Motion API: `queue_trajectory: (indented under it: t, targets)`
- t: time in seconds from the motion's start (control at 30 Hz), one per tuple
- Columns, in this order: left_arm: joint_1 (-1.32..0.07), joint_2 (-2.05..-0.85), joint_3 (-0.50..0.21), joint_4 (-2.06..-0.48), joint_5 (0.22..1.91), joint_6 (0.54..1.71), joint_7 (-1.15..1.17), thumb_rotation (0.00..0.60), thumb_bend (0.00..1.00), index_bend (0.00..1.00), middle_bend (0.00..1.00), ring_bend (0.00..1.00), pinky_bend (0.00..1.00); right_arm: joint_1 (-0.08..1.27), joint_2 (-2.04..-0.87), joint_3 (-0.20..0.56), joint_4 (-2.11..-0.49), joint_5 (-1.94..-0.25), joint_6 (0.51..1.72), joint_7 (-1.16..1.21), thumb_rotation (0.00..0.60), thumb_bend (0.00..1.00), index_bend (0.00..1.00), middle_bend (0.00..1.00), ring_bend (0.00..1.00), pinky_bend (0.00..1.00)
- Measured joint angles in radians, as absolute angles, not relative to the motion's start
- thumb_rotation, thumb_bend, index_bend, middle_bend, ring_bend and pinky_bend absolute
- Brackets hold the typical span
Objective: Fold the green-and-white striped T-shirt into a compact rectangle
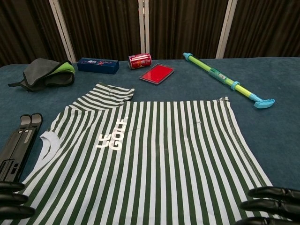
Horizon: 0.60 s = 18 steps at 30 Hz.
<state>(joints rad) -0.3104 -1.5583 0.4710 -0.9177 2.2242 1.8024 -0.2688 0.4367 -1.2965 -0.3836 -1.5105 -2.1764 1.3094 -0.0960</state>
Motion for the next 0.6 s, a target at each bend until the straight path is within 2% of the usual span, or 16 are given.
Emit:
queue_trajectory:
  t: [0.6]
  targets:
    - [-0.307, -1.498, 0.504, -0.973, 2.234, 1.764, -0.293, 0.600, 0.63, 0.84, 0.00, 0.00, 0.00, 0.432, -1.267, -0.407, -1.512, -2.225, 1.324, -0.104, 0.600, 0.42, 0.75, 0.10, 0.00, 0.00]
